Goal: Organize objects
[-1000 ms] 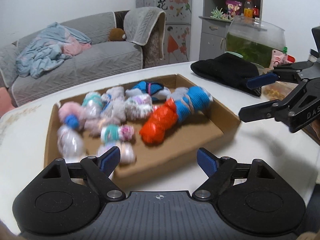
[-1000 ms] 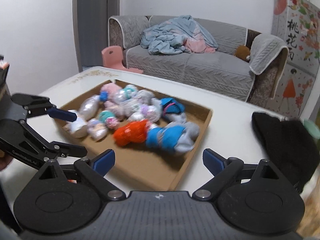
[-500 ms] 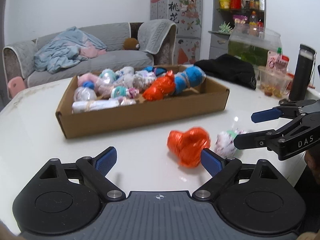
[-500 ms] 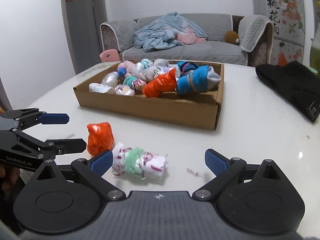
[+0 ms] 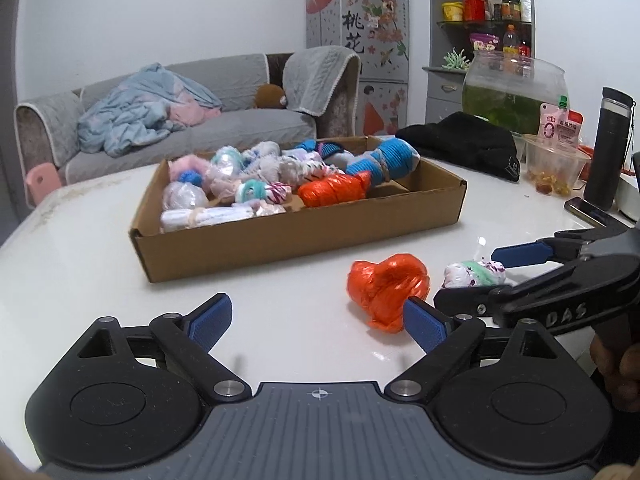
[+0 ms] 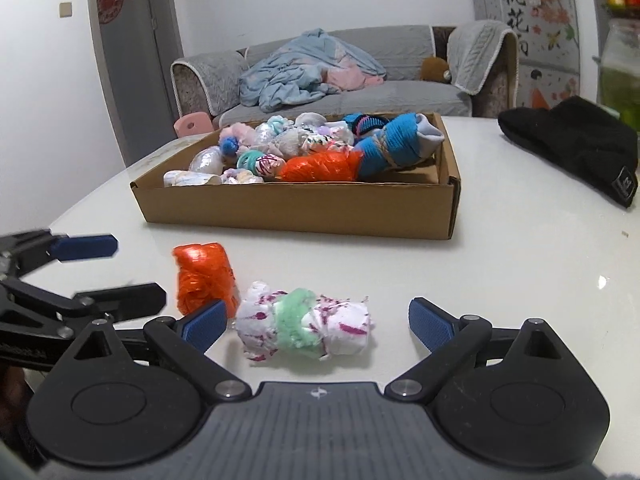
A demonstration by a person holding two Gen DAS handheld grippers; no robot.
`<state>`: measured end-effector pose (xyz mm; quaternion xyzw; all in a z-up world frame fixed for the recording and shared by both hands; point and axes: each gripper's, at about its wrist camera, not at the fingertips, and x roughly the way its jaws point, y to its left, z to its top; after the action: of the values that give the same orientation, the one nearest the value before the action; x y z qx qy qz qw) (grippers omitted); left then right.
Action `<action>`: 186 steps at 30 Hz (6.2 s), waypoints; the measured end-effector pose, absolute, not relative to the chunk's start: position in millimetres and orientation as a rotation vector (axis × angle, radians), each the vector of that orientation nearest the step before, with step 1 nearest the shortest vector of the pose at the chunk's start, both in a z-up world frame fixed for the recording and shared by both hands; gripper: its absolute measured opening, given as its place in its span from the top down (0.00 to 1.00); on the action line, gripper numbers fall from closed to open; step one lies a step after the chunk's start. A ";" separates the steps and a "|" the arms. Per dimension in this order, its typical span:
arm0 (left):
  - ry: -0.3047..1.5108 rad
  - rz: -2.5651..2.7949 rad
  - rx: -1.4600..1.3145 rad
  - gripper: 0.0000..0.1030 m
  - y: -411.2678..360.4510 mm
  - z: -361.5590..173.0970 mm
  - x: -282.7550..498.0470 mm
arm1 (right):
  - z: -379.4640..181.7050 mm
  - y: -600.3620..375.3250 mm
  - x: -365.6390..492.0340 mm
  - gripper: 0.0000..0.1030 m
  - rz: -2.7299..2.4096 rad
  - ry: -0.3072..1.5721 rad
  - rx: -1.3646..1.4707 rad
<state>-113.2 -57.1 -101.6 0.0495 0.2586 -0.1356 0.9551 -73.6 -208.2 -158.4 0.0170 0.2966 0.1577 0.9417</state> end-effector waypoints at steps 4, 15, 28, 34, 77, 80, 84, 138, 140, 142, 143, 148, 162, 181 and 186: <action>0.544 -0.292 0.103 0.06 -57.8 -103.3 -113.8 | -160.2 -204.1 -76.5 0.22 0.308 0.591 0.001; 0.579 -0.387 0.134 0.06 -93.4 -112.5 -87.0 | -157.4 -228.1 -83.3 0.39 0.273 0.582 0.054; 0.662 -0.452 0.058 0.37 -94.8 -114.8 -55.0 | -149.7 -262.4 -94.9 0.39 0.238 0.561 0.068; 0.665 -0.446 0.046 0.49 -91.2 -113.1 -55.5 | -146.9 -269.4 -89.2 0.39 0.219 0.557 0.072; 0.809 -0.394 0.108 0.50 -94.7 -62.9 85.8 | -97.5 -232.9 76.5 0.39 0.501 0.764 0.080; 0.844 -0.391 0.098 0.50 -92.4 -75.0 87.5 | -104.1 -229.9 79.8 0.39 0.501 0.784 0.069; 0.869 -0.395 0.062 0.50 -87.8 -83.0 83.6 | -113.8 -226.6 78.6 0.39 0.497 0.810 0.046; 0.857 -0.324 0.124 0.19 -99.2 -54.5 59.6 | -110.6 -220.7 64.0 0.15 0.636 0.939 -0.319; 0.844 -0.294 0.107 0.14 -96.6 -50.3 54.9 | -108.5 -218.7 63.0 0.14 0.627 0.942 -0.306; 0.827 -0.274 0.096 0.12 -94.1 -46.2 50.2 | -104.3 -218.4 60.7 0.12 0.620 0.939 -0.292; 0.818 -0.261 0.087 0.08 -92.2 -43.7 47.4 | -102.6 -218.2 59.6 0.10 0.618 0.939 -0.284; 0.778 -0.184 0.041 0.01 -80.1 -31.8 36.3 | -95.8 -212.7 56.0 0.09 0.585 0.940 -0.244; 0.725 -0.101 -0.036 0.01 -61.8 -15.1 17.5 | -85.5 -202.4 49.8 0.04 0.468 0.957 -0.144; 0.702 0.038 -0.090 0.00 -21.4 -15.2 5.4 | -85.2 -184.0 45.4 0.01 0.420 0.952 -0.101; 0.694 0.049 -0.058 0.00 -23.5 -13.2 6.2 | -84.1 -179.4 46.0 0.01 0.422 0.948 -0.104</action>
<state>6.2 -23.5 -13.2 -0.0284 0.3398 0.0242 0.9398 46.0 -179.4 -84.1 -0.0496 0.4528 0.2013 0.8672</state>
